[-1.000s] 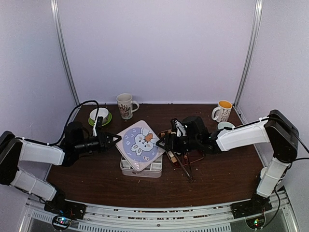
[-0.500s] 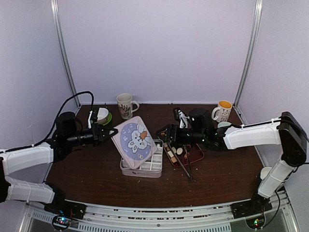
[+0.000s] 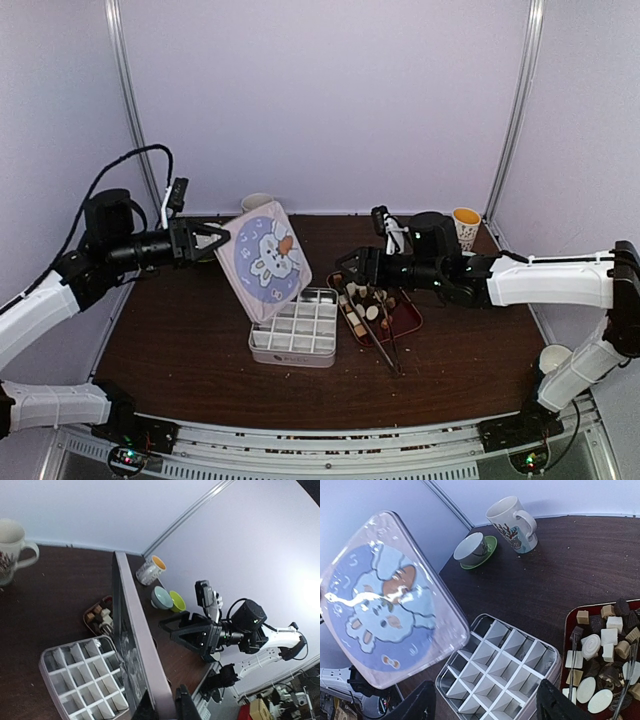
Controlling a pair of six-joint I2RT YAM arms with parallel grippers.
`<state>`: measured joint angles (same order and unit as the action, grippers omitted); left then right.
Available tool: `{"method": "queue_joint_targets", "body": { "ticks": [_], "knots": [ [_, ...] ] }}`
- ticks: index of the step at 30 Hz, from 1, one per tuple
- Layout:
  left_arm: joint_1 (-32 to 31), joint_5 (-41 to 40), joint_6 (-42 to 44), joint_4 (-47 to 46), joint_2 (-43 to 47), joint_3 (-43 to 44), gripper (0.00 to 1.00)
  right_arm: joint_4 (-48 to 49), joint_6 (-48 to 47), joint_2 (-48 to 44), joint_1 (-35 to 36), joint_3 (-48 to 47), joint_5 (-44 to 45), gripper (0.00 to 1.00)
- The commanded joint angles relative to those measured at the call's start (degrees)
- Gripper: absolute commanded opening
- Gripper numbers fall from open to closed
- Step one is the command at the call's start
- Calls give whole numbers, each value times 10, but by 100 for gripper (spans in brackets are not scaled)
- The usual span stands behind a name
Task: Pack the chocolate
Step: Place the box lid at the center of the board.
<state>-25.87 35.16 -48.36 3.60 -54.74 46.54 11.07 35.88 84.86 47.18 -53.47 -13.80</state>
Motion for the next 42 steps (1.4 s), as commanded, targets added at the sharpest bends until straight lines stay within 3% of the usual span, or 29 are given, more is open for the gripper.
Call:
{"method": "queue_joint_targets", "body": {
  "ticks": [1,5,9,14,24,31,37,42],
  "knots": [
    [-1,-119,162,241,32,117,5,-28,-33,-29,0,10,42,70],
    [-1,-290,245,398,40,209,5,-43,-45,-40,-1,13,54,70],
    [-1,-394,301,474,31,242,5,-52,-53,-48,-1,20,66,70],
    [-19,-465,324,496,2,224,0,-57,-59,-58,-2,30,77,69],
    [-180,-707,324,504,-130,207,1,-62,-64,-77,-5,46,100,69],
    [-229,-710,310,449,-198,169,4,-61,-66,-88,-8,54,110,70],
    [-285,-786,280,414,-245,133,6,-57,-63,-95,-9,65,116,70],
    [-301,-792,254,380,-274,98,6,-55,-62,-94,-10,69,116,70]
  ]
}}
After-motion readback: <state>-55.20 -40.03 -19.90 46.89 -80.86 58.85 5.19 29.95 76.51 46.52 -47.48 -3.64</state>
